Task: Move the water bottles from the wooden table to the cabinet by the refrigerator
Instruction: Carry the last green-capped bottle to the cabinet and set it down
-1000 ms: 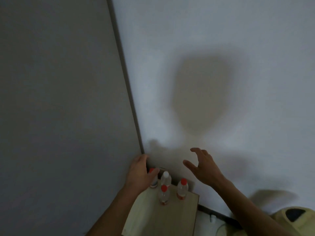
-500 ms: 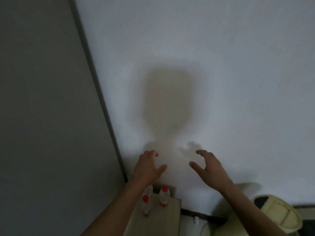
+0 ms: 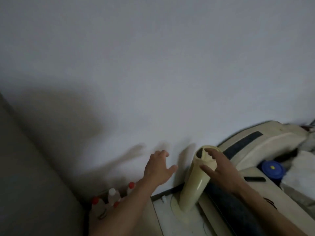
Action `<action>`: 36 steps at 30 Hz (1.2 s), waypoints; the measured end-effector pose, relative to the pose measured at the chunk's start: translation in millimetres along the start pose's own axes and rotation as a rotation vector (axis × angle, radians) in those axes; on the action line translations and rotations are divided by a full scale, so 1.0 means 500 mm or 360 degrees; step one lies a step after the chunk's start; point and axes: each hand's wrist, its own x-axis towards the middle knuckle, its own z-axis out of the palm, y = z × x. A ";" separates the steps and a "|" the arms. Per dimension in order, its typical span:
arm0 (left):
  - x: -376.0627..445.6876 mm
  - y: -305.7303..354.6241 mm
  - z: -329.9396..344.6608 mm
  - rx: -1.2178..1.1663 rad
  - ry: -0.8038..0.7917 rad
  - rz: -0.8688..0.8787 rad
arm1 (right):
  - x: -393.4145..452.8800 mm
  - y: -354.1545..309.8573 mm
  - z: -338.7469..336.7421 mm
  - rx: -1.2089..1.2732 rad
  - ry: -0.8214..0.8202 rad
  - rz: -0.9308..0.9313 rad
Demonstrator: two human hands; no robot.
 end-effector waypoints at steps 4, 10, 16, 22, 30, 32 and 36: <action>0.002 0.122 0.061 -0.0007 -0.0113 0.0247 | -0.086 0.077 -0.081 0.0056 0.0220 0.0157; 0.012 0.307 0.150 0.0082 -0.0270 0.0514 | -0.216 0.226 -0.189 0.0010 0.0438 0.0427; -0.027 0.467 0.282 0.0274 -0.0533 0.0674 | -0.385 0.383 -0.290 0.0001 0.0558 0.0711; -0.068 0.616 0.395 0.0379 -0.0742 0.0987 | -0.557 0.457 -0.344 0.0027 0.0750 0.1041; -0.094 0.767 0.470 0.0343 -0.0881 0.1480 | -0.733 0.421 -0.365 -0.0076 0.1019 0.1625; -0.104 0.785 0.479 0.0286 -0.0923 0.1603 | -0.753 0.386 -0.355 -0.0097 0.1074 0.1746; -0.130 0.790 0.497 0.0077 -0.1090 0.1765 | -0.790 0.309 -0.328 -0.0164 0.1108 0.1945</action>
